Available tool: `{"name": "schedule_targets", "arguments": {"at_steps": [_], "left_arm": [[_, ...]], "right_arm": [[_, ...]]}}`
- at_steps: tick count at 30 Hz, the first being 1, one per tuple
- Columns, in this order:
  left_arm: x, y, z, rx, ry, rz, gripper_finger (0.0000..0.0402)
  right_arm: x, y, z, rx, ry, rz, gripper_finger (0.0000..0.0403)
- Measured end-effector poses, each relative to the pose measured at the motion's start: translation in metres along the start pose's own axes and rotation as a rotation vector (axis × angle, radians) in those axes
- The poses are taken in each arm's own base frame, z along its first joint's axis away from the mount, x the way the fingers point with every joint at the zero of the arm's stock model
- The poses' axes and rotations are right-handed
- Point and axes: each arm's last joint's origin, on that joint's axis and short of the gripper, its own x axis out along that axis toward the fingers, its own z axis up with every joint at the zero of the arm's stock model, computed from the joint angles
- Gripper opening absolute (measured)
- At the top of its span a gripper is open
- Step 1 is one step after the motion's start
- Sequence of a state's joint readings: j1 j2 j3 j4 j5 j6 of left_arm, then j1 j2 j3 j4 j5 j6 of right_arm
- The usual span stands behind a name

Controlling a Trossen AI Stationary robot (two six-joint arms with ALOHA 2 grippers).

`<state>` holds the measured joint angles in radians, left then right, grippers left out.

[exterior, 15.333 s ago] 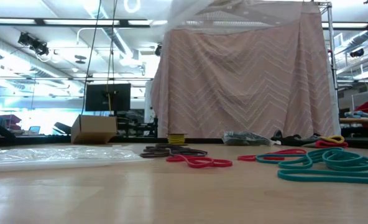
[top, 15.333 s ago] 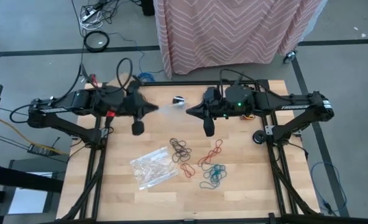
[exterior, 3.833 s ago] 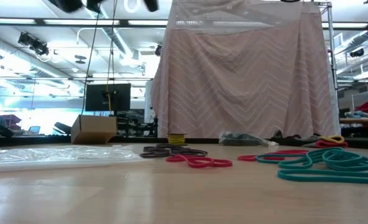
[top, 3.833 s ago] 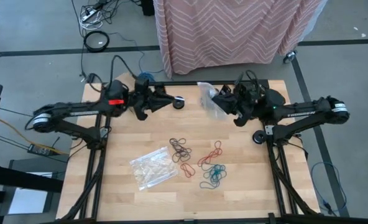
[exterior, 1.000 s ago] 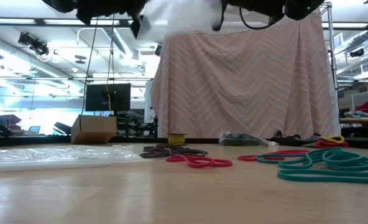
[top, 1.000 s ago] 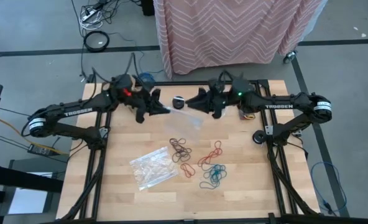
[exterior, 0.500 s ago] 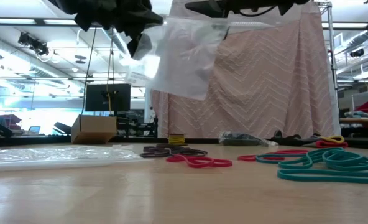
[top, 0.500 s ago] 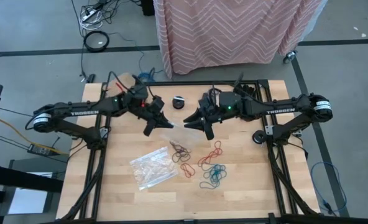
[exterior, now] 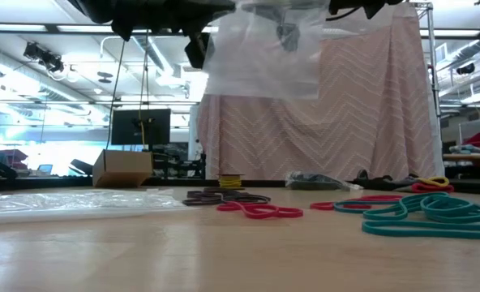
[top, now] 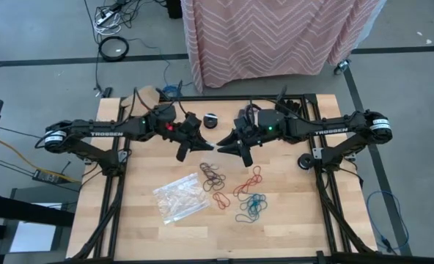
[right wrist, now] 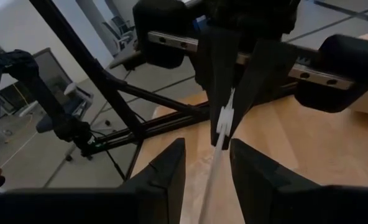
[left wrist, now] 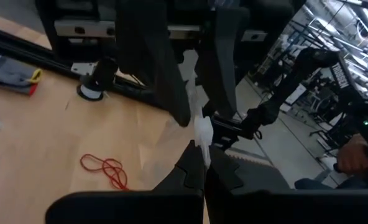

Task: Sort rubber bands
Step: Open the transparent zip bag

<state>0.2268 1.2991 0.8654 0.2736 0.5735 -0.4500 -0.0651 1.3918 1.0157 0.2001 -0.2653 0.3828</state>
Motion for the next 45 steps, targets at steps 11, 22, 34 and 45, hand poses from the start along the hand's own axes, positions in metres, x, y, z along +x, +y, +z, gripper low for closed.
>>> {"name": "schedule_targets", "arguments": {"at_steps": [11,22,34,45], "left_arm": [[0.006,-0.001,0.0,0.0,-0.009,-0.012,0.0],[0.026,0.004,0.011,0.015,0.007,-0.039,0.0],[0.024,0.007,0.01,0.007,0.033,-0.045,0.0],[0.014,0.012,0.016,0.011,0.021,-0.019,0.0]], "right_arm": [[0.0,0.0,0.0,0.0,0.005,-0.003,0.0115],[0.0,-0.001,-0.001,0.004,0.006,-0.025,0.0104],[0.0,-0.002,-0.001,0.024,0.0,-0.045,0.0011],[0.0,-0.003,-0.002,0.054,0.017,-0.076,0.0007]]}}
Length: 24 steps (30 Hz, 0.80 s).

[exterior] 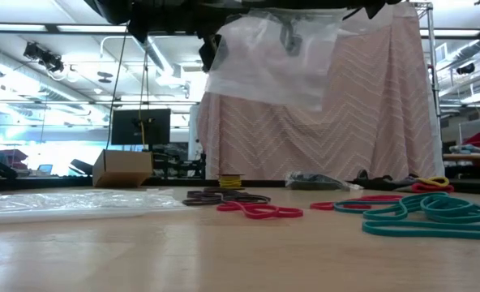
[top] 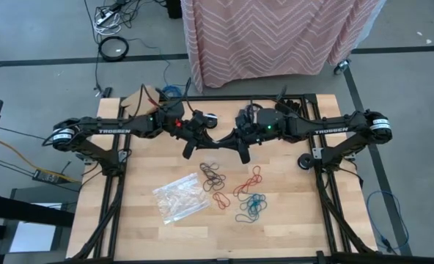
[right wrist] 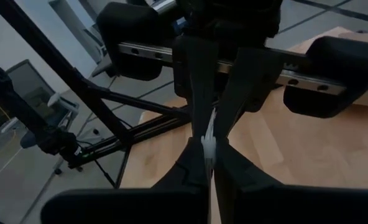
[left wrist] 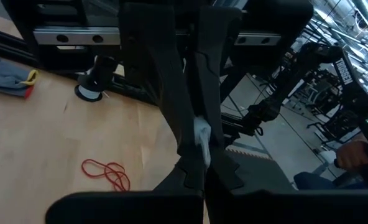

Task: Sort rubber bands
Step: Open the transparent zip bag

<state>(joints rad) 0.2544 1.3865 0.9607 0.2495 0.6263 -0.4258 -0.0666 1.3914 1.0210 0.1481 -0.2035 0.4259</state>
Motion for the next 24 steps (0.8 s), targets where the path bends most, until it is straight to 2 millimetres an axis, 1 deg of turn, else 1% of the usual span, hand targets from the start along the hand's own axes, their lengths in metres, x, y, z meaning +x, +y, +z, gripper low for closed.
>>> {"name": "schedule_targets", "arguments": {"at_steps": [5,9,17,24], "left_arm": [[-0.002,0.0,0.0,-0.001,0.004,-0.003,0.0],[-0.007,-0.001,0.002,0.004,0.008,-0.001,0.0],[-0.035,-0.009,0.014,0.046,-0.023,0.035,0.0],[-0.064,-0.017,0.018,0.06,-0.007,0.097,0.0]], "right_arm": [[0.0,-0.001,-0.002,0.005,0.019,-0.002,0.0007],[0.0,-0.001,-0.004,0.012,0.048,-0.011,0.0007],[0.0,-0.003,-0.007,0.018,0.071,-0.024,0.0007],[0.0,-0.004,-0.01,0.034,0.093,-0.029,0.0007]]}}
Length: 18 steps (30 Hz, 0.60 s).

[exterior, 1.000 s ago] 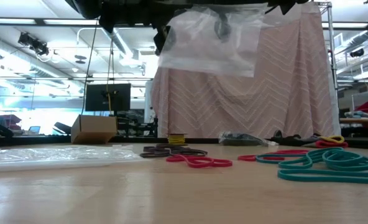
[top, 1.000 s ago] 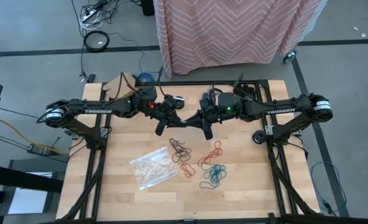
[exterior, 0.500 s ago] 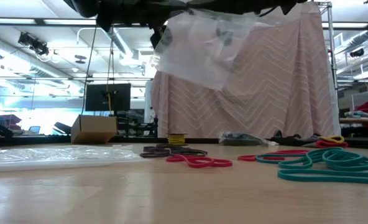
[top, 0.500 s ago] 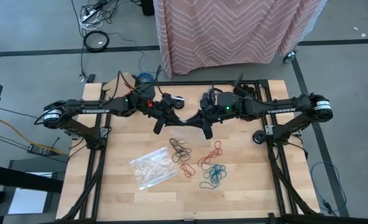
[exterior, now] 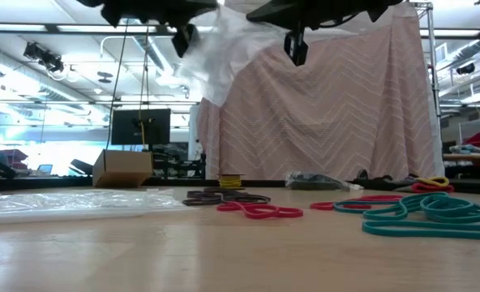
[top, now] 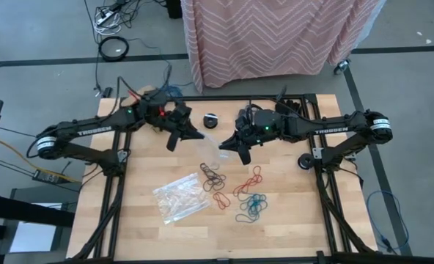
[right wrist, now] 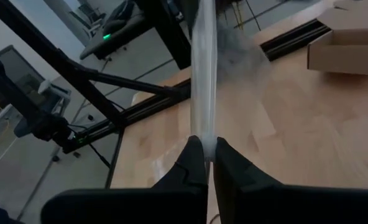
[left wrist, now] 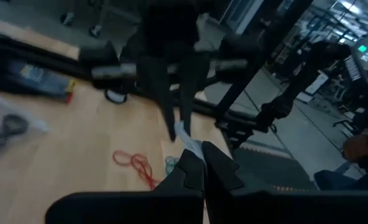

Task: Sort rubber bands
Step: Open the transparent zip bag

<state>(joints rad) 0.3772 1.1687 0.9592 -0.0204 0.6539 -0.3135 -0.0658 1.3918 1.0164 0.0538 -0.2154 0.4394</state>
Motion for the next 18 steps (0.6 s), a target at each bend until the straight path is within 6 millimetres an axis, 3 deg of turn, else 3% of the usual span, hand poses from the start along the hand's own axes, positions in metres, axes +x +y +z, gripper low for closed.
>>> {"name": "schedule_targets", "arguments": {"at_steps": [9,18], "left_arm": [[-0.03,-0.008,0.006,0.016,-0.028,0.056,0.0],[-0.035,-0.01,0.005,0.009,-0.021,0.069,0.0008]], "right_arm": [[0.0,0.0,-0.001,0.005,0.009,0.0,0.0007],[0.0,-0.001,-0.001,0.01,0.007,-0.012,0.0005]]}}
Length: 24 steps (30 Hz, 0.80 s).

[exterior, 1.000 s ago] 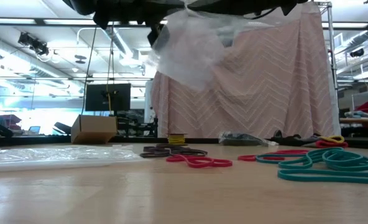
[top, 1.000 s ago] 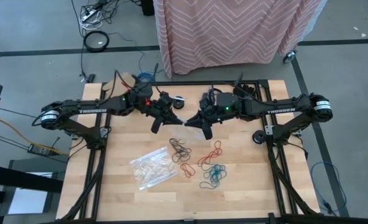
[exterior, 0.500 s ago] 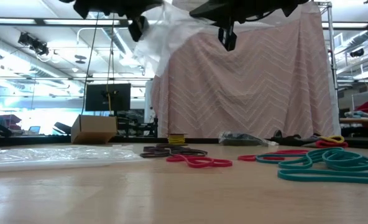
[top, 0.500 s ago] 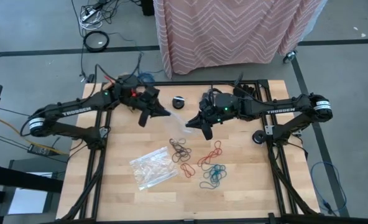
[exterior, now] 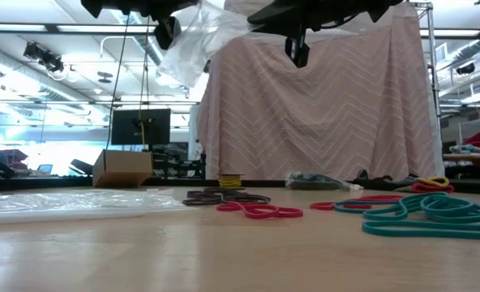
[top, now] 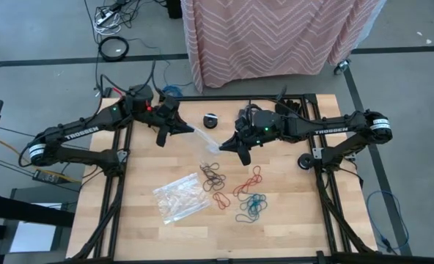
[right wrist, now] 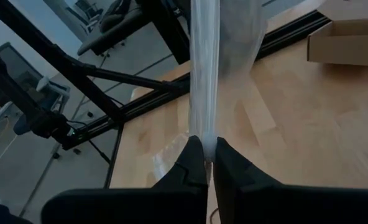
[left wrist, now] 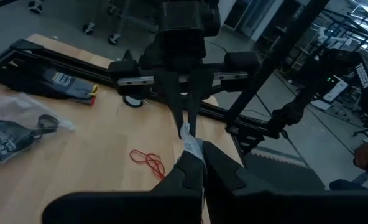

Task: Sort rubber bands
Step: Open the transparent zip bag

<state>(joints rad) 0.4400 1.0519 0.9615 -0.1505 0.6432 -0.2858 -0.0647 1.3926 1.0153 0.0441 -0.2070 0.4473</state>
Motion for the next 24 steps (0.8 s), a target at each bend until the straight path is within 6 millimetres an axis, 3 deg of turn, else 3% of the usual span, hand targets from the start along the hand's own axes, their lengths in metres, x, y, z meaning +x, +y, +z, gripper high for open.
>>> {"name": "schedule_targets", "arguments": {"at_steps": [6,10,17,24], "left_arm": [[0.012,0.0,-0.004,-0.018,0.034,-0.022,0.0036],[0.03,0.004,-0.014,-0.042,0.099,-0.042,0.0008],[0.061,0.008,-0.021,-0.026,0.109,-0.077,0.0003],[0.068,0.011,-0.022,-0.038,0.089,-0.079,0.0002]], "right_arm": [[0.0,-0.003,0.0,-0.002,-0.011,-0.027,0.0003],[0.0,-0.005,0.002,0.001,-0.021,-0.034,0.0002],[-0.001,-0.005,0.003,0.001,-0.032,-0.031,0.0002],[-0.001,-0.004,0.003,0.006,-0.021,-0.007,0.0002]]}}
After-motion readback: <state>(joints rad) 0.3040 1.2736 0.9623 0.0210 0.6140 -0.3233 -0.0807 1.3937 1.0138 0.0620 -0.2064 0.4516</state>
